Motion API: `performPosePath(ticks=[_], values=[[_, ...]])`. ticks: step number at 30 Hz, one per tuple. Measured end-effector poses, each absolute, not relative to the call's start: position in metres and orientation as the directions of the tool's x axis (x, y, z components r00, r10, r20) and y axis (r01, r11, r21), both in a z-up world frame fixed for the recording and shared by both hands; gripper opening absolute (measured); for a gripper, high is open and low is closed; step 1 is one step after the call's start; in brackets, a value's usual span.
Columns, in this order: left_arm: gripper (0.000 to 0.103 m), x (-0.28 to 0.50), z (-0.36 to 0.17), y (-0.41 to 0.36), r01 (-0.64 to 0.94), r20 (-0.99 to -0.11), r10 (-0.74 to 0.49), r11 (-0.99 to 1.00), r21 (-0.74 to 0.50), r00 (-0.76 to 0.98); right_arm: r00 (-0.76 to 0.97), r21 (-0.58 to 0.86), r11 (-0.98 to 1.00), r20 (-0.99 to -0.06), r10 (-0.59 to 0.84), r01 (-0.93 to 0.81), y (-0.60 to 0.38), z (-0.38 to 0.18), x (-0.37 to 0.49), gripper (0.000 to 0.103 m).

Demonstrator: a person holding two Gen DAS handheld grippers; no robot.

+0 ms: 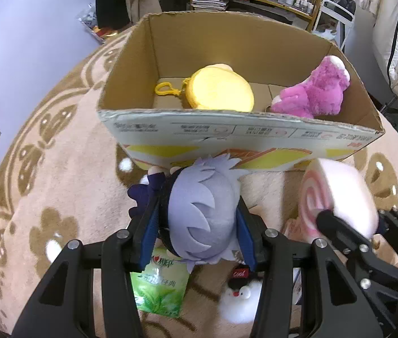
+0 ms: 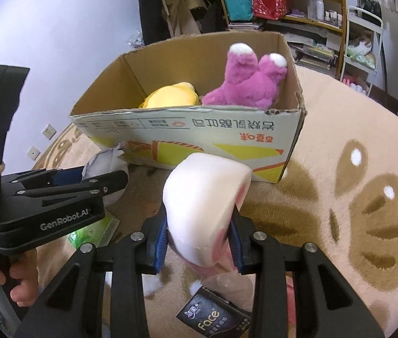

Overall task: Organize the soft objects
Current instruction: 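Lift the doll and roll cushion and carry both over the box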

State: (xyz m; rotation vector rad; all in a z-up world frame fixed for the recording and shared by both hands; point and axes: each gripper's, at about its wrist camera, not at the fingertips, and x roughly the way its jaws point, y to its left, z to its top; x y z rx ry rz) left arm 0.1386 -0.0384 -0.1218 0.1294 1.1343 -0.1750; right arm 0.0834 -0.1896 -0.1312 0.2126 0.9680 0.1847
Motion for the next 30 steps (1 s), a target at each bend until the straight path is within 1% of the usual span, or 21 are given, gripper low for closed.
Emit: performPosePath(ticks=[7,13,18,23,25,30], values=[[0.049,0.127,-0.117,-0.04,0.218,-0.893,-0.037,0.973,0.07,0.449,0.587,0.256,0.964,-0.77,0.252,-0.077,-0.188,-0.112,0.07,0.038],[0.049,0.111,-0.1,-0.037,0.218,-0.867,-0.018,0.97,0.105,0.498,0.621,0.263,0.961,-0.741,0.256,-0.083,-0.191,-0.097,0.053,0.038],[0.049,0.098,-0.077,-0.032,0.207,-0.827,-0.017,0.971,0.122,0.562,0.659,0.276,0.957,-0.704,0.264,-0.089,-0.194,-0.082,0.043,0.038],[0.049,0.091,-0.049,-0.025,0.208,-0.788,-0.037,0.971,0.116,0.615,0.699,0.255,0.96,-0.667,0.26,-0.114,-0.191,-0.064,0.039,0.038],[0.049,0.093,-0.042,-0.021,0.209,-0.781,-0.05,0.972,0.104,0.622,0.704,0.248,0.962,-0.664,0.253,-0.112,-0.192,-0.062,0.039,0.038],[0.05,0.1,-0.032,-0.021,0.197,-0.761,-0.038,0.973,0.119,0.648,0.721,0.233,0.966,-0.649,0.243,-0.115,-0.192,-0.054,0.049,0.038]])
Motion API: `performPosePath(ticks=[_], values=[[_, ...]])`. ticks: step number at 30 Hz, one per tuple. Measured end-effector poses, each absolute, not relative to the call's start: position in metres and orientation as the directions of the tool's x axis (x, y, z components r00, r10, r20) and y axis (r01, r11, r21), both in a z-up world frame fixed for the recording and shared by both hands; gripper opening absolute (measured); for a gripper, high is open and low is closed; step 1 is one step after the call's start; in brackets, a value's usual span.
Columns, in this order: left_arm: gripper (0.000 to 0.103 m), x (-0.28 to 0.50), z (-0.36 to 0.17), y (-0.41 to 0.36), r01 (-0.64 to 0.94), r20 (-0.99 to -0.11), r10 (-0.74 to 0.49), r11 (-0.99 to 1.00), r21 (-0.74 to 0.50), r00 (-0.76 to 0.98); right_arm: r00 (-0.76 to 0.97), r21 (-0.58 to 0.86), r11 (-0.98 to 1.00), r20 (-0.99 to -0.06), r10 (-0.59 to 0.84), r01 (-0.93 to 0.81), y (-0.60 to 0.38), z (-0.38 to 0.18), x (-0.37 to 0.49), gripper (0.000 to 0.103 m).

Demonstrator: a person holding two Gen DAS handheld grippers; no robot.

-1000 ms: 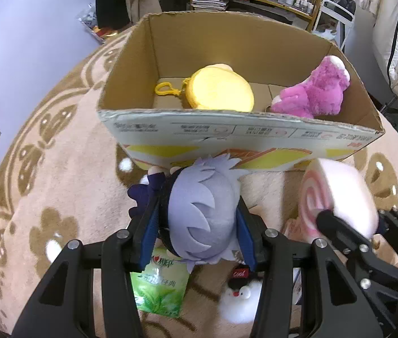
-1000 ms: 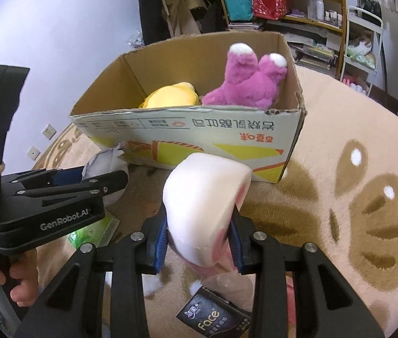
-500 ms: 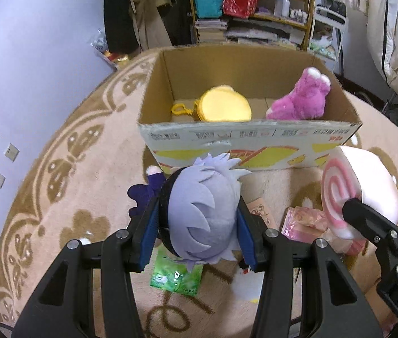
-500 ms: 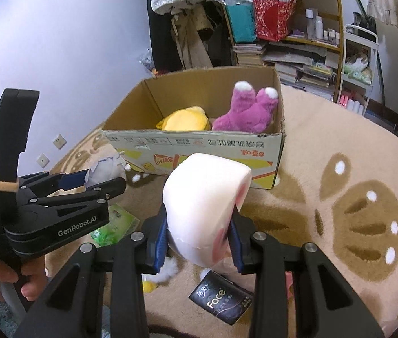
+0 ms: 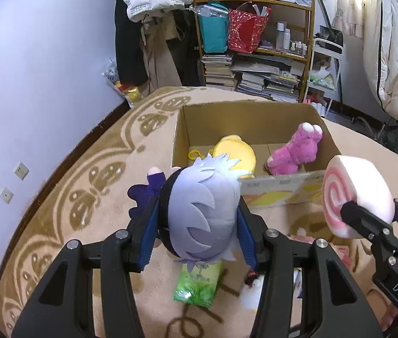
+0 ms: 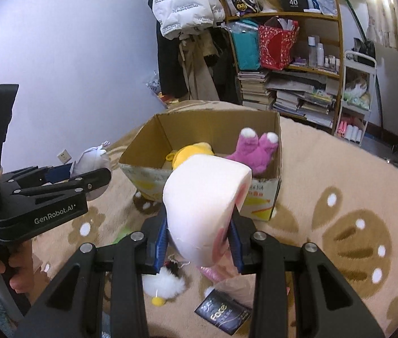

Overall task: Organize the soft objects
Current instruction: 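Lift the doll and roll cushion and carry both over the box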

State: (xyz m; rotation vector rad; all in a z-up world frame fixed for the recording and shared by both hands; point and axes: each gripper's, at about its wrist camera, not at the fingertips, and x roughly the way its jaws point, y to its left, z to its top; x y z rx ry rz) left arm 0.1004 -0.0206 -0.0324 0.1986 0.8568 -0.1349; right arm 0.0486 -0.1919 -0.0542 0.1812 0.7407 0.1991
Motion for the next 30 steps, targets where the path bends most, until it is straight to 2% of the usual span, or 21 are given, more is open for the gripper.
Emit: performPosePath(ticks=[9,13,16,30], values=[[0.05,0.124,-0.024,-0.03,0.212,-0.74,-0.027,0.965,0.157,0.673,0.735,0.238,0.965,-0.633,0.243,-0.113,-0.196,-0.047,0.079,0.038],[0.05,0.136,-0.025,-0.027,0.214,-0.742,-0.051,0.969,0.126,0.669,0.733,0.229,0.965,-0.635,0.246,-0.125,-0.195,-0.046,0.095,0.039],[0.05,0.145,-0.029,-0.032,0.219,-0.734,-0.023,0.96,0.172,0.679,0.734,0.229,0.964,-0.63,0.253,-0.135,-0.193,-0.045,0.106,0.039],[0.051,0.193,-0.045,-0.039,0.234,-0.75,-0.03,0.958,0.168,0.661,0.714,0.232,0.964,-0.653,0.253,-0.129,-0.197,-0.061,0.147,0.043]])
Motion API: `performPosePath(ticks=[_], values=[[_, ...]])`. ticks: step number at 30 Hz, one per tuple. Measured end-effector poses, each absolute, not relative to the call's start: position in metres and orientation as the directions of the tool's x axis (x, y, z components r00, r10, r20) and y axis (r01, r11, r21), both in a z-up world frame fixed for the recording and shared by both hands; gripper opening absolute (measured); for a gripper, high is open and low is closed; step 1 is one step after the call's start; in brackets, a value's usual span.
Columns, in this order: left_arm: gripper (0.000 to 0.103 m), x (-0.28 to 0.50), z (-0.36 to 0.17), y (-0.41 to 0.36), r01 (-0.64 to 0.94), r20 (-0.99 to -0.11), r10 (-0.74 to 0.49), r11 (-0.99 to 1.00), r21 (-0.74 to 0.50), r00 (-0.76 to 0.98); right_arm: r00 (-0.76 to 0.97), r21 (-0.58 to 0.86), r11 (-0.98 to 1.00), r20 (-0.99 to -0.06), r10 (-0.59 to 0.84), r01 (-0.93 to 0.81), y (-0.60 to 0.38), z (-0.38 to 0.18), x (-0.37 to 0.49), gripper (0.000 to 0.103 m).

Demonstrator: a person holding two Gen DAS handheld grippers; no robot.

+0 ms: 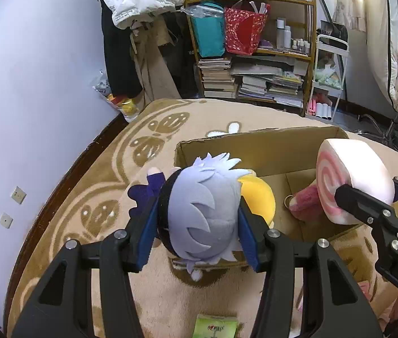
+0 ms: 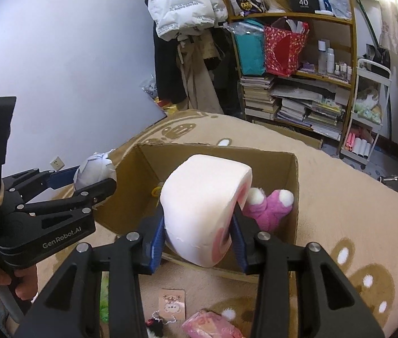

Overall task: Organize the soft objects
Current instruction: 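Lift the doll and roll cushion and carry both over the box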

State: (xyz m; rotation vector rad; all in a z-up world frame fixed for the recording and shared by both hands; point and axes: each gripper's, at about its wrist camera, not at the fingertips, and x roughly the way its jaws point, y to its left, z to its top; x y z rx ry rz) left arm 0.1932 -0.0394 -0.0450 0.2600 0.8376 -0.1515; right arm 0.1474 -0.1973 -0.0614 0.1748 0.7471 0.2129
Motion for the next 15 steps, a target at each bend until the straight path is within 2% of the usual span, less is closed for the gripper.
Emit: performPosePath(ticks=[7,15], values=[[0.054,0.2,-0.051,-0.04,0.22,-0.741,-0.027,0.962,0.164,0.67,0.695,0.254,0.959,-0.668,0.266,-0.124,-0.2,-0.074,0.155,0.049],[0.054,0.197,-0.046,-0.038,0.222,-0.717,-0.071,0.968,0.119,0.694,0.693,0.265,0.958,-0.669,0.267,-0.113,-0.2,-0.08,0.154,0.051]])
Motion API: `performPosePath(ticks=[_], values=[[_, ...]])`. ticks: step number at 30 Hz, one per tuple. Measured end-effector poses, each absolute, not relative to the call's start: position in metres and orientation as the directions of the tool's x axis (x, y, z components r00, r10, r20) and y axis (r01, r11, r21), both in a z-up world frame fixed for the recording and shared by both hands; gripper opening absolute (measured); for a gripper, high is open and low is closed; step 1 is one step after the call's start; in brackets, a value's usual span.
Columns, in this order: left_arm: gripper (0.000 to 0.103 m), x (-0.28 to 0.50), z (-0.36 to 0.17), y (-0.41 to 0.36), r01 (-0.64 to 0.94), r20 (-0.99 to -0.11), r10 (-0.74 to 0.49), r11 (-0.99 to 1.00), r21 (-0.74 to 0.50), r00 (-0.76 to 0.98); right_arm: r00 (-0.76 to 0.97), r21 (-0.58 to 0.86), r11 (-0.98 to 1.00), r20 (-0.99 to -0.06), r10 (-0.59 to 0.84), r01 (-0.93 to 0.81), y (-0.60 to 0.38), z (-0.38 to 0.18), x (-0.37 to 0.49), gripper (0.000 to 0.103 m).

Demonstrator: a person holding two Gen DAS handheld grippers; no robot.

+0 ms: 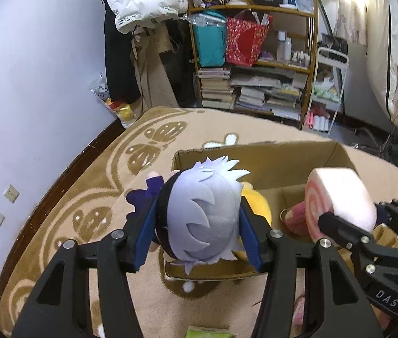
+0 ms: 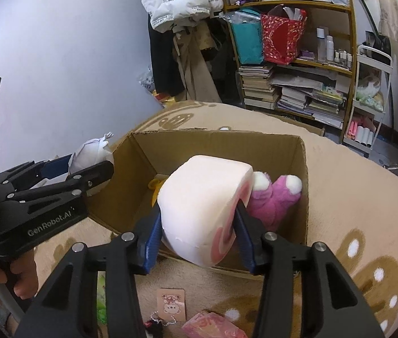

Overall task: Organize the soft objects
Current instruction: 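Lift the doll and roll cushion and carry both over the box, then open both tools to drop the doll and cushion into the box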

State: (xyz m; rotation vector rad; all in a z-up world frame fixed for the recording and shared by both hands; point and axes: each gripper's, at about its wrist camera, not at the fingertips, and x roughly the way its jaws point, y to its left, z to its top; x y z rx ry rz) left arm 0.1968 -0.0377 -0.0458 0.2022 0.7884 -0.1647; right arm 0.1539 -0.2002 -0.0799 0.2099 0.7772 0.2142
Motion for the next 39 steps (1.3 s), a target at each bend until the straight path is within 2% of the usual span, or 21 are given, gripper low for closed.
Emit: performPosePath(ticks=[9,12,14,16,18,21,24,32,35,39], values=[[0.054,0.188,-0.038,-0.05,0.257,-0.676,-0.098,0.956,0.139,0.73,0.693,0.261,0.959,-0.671,0.263,-0.111,-0.205,-0.081,0.152,0.053],[0.057,0.186,-0.036,-0.053,0.258,-0.664,-0.099,0.955,0.146,0.741,0.692,0.26,0.959,-0.674,0.261,-0.109,-0.204,-0.082,0.153,0.057],[0.057,0.187,-0.036,-0.053,0.251,-0.66,-0.089,0.955,0.156,0.746,0.691,0.259,0.96,-0.675,0.257,-0.104,-0.205,-0.082,0.153,0.063],[0.061,0.187,-0.036,-0.053,0.252,-0.661,-0.093,0.956,0.15,0.745,0.695,0.257,0.961,-0.674,0.251,-0.098,-0.206,-0.082,0.152,0.068],[0.076,0.185,-0.035,-0.053,0.244,-0.655,-0.092,0.959,0.144,0.75,0.703,0.269,0.958,-0.664,0.256,-0.095,-0.207,-0.081,0.15,0.073],[0.086,0.184,-0.033,-0.052,0.223,-0.638,-0.075,0.962,0.155,0.766,0.716,0.292,0.953,-0.647,0.262,-0.084,-0.213,-0.078,0.147,0.079],[0.09,0.184,-0.032,-0.051,0.22,-0.637,-0.071,0.962,0.159,0.767,0.718,0.299,0.951,-0.645,0.261,-0.078,-0.217,-0.074,0.147,0.087],[0.09,0.185,-0.034,-0.044,0.211,-0.645,-0.07,0.967,0.144,0.761,0.715,0.312,0.948,-0.648,0.263,-0.066,-0.221,-0.076,0.142,0.088],[0.097,0.184,-0.033,-0.042,0.187,-0.645,-0.043,0.97,0.157,0.763,0.707,0.317,0.946,-0.655,0.266,-0.062,-0.222,-0.079,0.14,0.088],[0.097,0.182,-0.035,-0.037,0.181,-0.661,-0.03,0.97,0.16,0.75,0.693,0.322,0.944,-0.666,0.277,-0.068,-0.222,-0.079,0.137,0.088]])
